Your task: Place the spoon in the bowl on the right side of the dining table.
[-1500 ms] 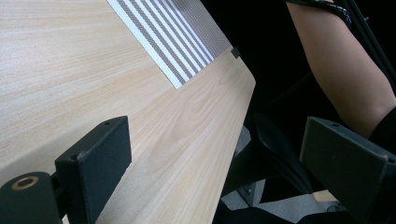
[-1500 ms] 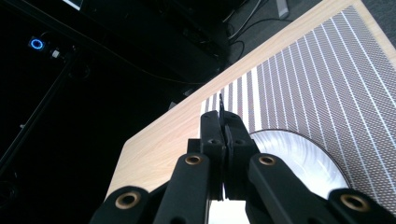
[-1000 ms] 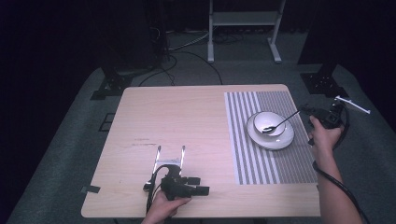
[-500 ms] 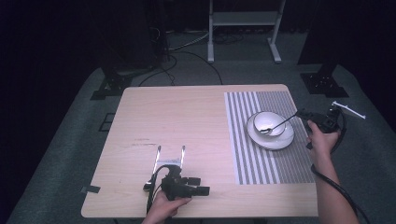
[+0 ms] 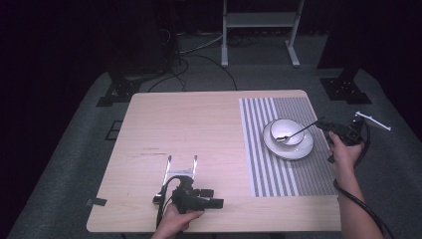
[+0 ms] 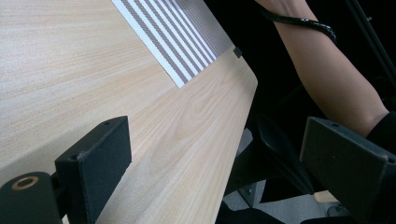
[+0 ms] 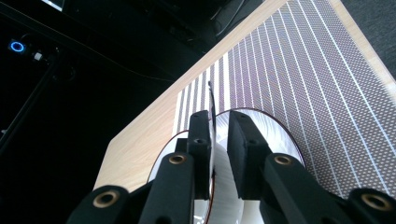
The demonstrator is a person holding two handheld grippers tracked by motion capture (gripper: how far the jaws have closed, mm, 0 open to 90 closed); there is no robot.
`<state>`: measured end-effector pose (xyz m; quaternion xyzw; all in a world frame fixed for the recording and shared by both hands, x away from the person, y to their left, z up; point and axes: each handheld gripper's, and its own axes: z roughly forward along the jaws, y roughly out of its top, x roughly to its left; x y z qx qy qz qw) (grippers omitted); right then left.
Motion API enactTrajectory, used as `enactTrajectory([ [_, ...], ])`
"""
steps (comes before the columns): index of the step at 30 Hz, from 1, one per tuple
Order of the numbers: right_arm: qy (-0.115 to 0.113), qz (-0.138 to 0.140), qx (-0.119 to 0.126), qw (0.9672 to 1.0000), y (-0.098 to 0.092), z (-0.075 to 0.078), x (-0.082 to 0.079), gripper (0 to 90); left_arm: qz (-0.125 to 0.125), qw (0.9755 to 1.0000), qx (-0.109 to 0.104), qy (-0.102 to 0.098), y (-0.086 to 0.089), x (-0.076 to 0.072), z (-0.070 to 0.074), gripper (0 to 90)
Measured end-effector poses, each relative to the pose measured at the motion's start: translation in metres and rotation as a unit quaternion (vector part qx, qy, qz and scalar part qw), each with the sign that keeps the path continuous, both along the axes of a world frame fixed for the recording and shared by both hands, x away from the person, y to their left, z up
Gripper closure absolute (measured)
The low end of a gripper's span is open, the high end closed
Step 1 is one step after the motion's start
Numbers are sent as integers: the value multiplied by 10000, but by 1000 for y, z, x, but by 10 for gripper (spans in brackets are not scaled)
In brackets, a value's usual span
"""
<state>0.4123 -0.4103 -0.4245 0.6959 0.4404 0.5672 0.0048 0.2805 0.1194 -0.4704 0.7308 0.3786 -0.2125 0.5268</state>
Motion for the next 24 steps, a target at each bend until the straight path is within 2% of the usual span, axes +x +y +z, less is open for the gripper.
enactTrajectory([
  [11, -87, 122, 22, 9999, 0, -8, -13, 761, 19, 10000, -14, 6, -1, 1, 1, 74],
  [24, -271, 497, -28, 9984, 19, -8, -30, 746, 110, 9999, -36, -43, 5, 1, 3, 75],
])
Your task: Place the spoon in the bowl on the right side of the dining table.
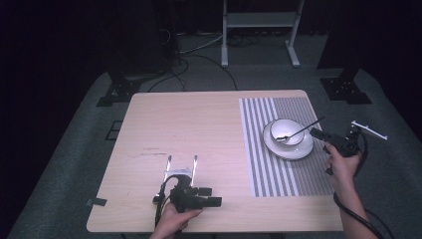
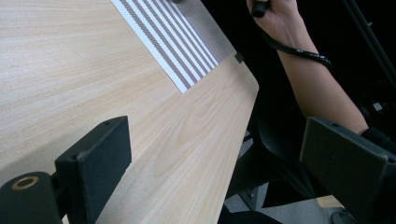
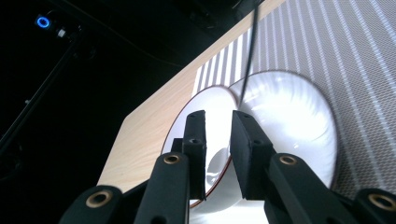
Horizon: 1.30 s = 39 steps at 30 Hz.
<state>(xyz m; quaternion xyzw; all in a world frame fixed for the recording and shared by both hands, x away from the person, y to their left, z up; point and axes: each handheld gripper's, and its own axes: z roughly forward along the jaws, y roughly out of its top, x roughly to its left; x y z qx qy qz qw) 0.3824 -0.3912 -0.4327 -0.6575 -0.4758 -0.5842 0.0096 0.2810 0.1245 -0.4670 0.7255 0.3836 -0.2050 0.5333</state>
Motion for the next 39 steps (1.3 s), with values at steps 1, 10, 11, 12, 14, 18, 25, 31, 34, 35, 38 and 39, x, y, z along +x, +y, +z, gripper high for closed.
enactTrajectory([
  [1, 0, 0, 0, 10000, 0, 0, 0, 746, 0, 10000, 0, 0, 0, 0, 0, 75],
  [10, -88, 302, -82, 9995, 19, 3, -11, 716, 17, 10000, 15, -67, 3, -2, 2, 74],
  [11, -110, 322, -98, 9994, 20, 2, -12, 709, 18, 10000, 11, -71, 3, -3, 2, 74],
  [12, -97, 348, -89, 9993, 22, 2, -13, 707, 19, 10000, 10, -75, 3, -3, 2, 75],
  [14, -97, 385, -104, 9992, 25, 0, -16, 702, 26, 10000, 13, -69, 4, -3, 2, 74],
  [18, -105, 440, -85, 9989, 28, -3, -22, 688, 33, 10000, 12, -79, 5, -3, 2, 74],
  [25, -125, 498, -58, 9987, 31, -6, -31, 667, 52, 9999, -22, -97, 5, -3, 4, 75],
  [31, -140, 572, -100, 9982, 37, -6, -35, 644, 54, 9999, -15, -112, 7, -4, 4, 75],
  [34, -167, 606, -129, 9979, 39, -7, -37, 643, 56, 9999, -22, -131, 7, -3, 5, 75],
  [35, -167, 606, -129, 9979, 39, -7, -37, 643, 59, 9999, -26, -128, 7, -3, 5, 75],
  [38, -186, 657, -160, 9975, 43, -6, -39, 633, 72, 9999, -29, -115, 8, -4, 5, 75],
  [39, -186, 657, -160, 9975, 43, -6, -39, 633, 73, 9999, -30, -120, 8, -4, 5, 75],
])
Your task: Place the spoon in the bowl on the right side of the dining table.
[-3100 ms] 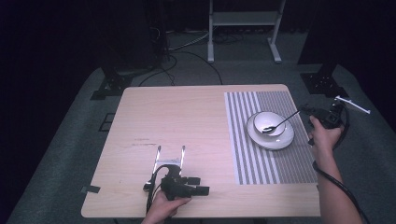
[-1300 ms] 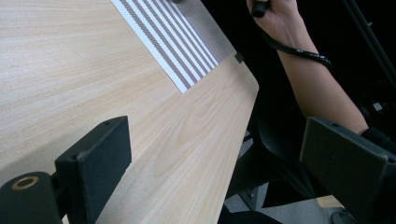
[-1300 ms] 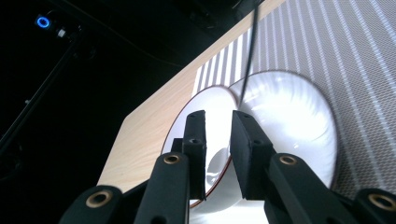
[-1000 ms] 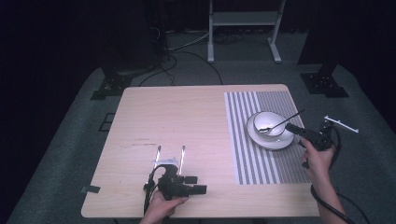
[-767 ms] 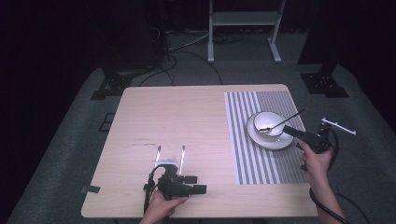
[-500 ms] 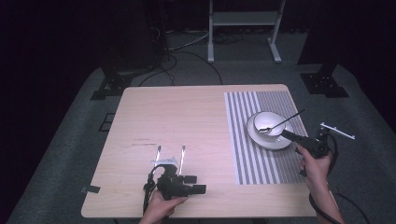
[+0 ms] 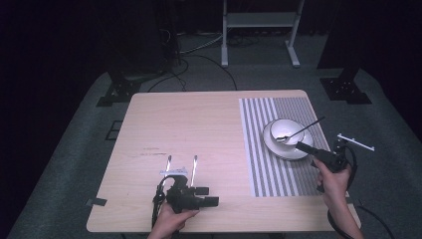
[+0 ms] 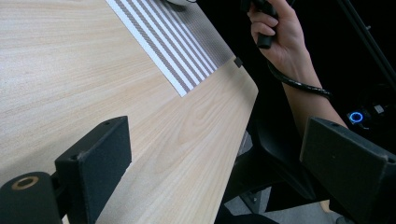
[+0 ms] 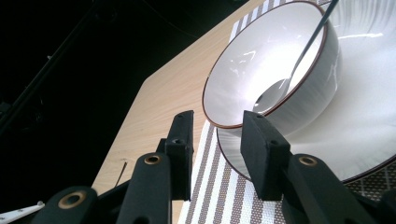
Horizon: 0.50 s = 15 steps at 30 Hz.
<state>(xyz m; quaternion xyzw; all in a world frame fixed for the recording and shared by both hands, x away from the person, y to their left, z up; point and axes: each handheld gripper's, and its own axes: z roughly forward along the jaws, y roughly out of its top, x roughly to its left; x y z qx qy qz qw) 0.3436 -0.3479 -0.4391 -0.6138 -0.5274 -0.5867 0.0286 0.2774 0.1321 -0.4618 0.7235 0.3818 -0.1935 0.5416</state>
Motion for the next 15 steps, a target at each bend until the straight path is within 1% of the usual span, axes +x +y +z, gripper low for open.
enactTrajectory([
  [4, -26, 32, -5, 10000, 3, 0, -2, 627, -1, 10000, -2, -9, 1, 0, 1, 75],
  [5, -54, 53, -39, 10000, 4, -1, -4, 617, 1, 10000, -3, -12, 1, 0, 1, 75],
  [10, -56, 85, -66, 9999, 8, -1, -6, 604, 24, 10000, -40, 3, 1, 0, 1, 75],
  [15, -70, 169, -57, 9998, 14, -4, -11, 574, 24, 10000, -25, -2, 2, 0, 1, 74],
])
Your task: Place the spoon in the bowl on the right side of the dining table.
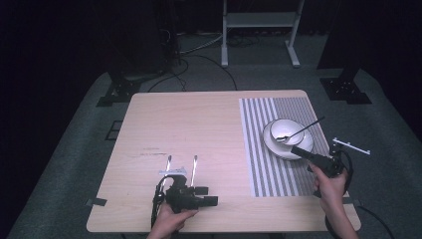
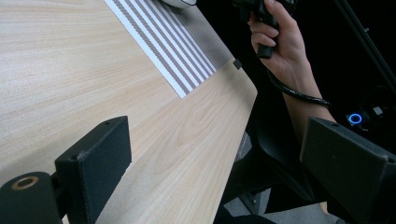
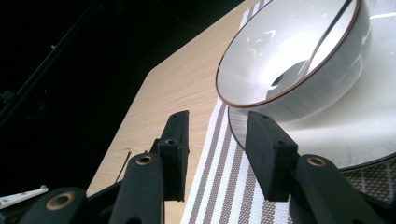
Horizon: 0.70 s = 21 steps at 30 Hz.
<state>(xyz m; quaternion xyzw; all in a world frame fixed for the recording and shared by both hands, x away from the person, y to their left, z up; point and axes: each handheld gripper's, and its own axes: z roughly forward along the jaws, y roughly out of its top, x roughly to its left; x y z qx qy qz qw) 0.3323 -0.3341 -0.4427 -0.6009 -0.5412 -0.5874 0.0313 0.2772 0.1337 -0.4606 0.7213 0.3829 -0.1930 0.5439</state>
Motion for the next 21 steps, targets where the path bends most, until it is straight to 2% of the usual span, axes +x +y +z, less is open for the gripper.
enactTrajectory([
  [7, -66, 96, -91, 9999, 7, 2, -7, 556, 7, 10000, -3, -29, 1, 0, 1, 74],
  [16, -73, 173, -34, 9998, 13, -5, -16, 518, 31, 10000, -18, -18, 2, 0, 2, 74],
  [18, -80, 253, 71, 9996, 16, -7, -20, 507, 37, 10000, -22, -13, 2, 0, 2, 74],
  [21, -93, 290, 48, 9995, 18, -8, -24, 507, 28, 10000, -18, -15, 2, -1, 2, 75],
])
